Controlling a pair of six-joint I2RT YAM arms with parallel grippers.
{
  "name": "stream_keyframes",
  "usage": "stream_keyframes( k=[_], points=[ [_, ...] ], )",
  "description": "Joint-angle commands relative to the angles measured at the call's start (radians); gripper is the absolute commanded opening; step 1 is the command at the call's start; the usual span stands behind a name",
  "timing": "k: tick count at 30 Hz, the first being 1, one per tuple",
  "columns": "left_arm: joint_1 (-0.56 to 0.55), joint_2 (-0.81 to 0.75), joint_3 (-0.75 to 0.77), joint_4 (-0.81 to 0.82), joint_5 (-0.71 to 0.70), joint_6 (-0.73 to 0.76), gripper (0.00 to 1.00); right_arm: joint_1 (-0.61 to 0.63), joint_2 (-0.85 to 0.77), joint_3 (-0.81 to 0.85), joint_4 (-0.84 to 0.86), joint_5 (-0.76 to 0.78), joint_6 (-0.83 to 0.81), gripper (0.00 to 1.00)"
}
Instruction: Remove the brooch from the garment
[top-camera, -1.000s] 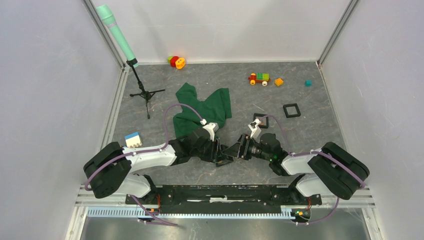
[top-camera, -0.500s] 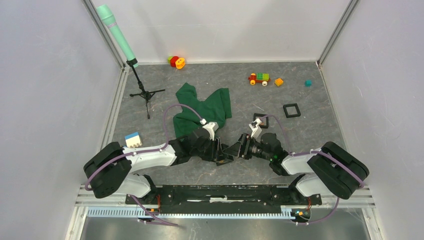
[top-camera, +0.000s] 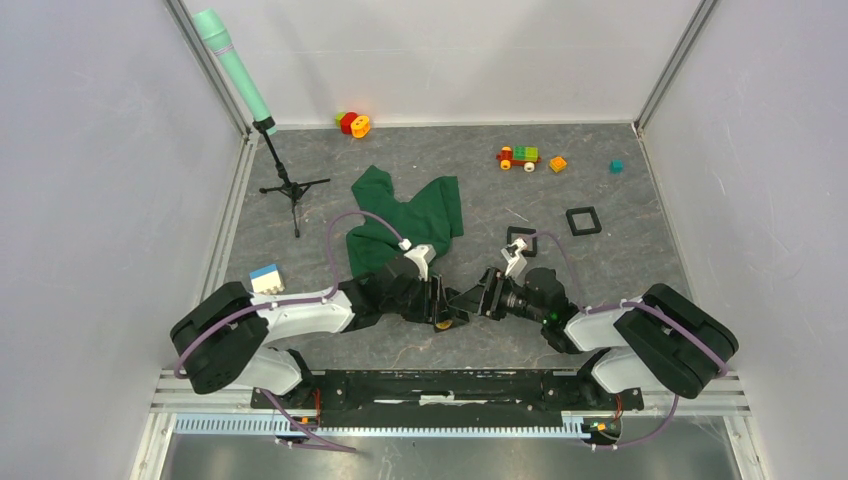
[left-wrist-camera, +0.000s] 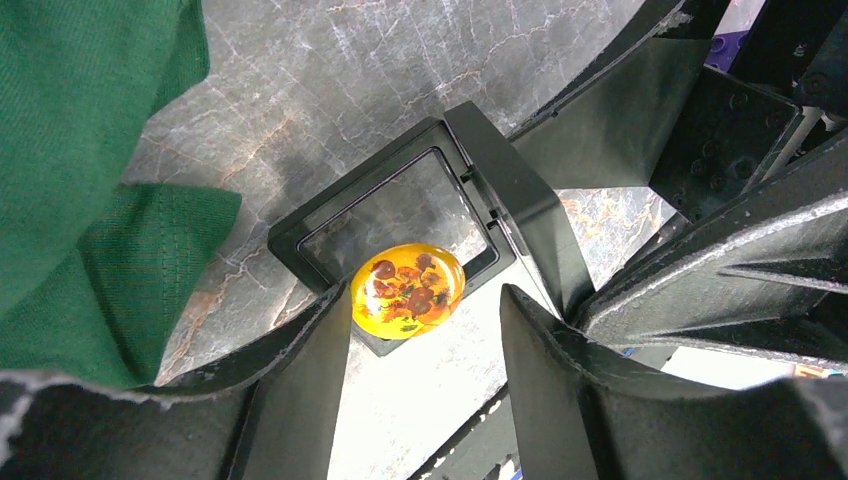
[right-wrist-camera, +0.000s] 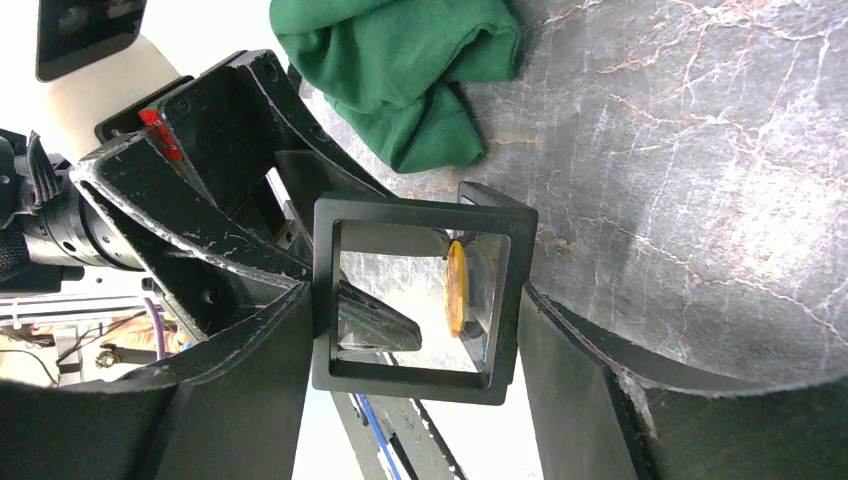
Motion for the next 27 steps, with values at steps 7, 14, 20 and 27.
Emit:
stream_keyframes(
  k=[7,14,20,27],
  points=[
    [0.003,-0.110,0.005,-0.039,-0.070,-0.006,0.65,-0.040,0.006,-0.031,0.071,-0.021,-0.005,0.59],
    [0.018,-0.209,-0.012,-0.156,-0.116,0.017,0.65,-0.134,-0.037,-0.020,-0.031,-0.045,-0.087,0.58],
    [0.033,-0.259,-0.017,-0.208,-0.134,0.037,0.65,-0.208,-0.149,0.095,-0.439,0.048,-0.325,0.59],
    [0.049,-0.282,-0.013,-0.241,-0.161,0.067,0.65,-0.319,-0.216,0.213,-0.795,0.186,-0.572,0.63]
  ],
)
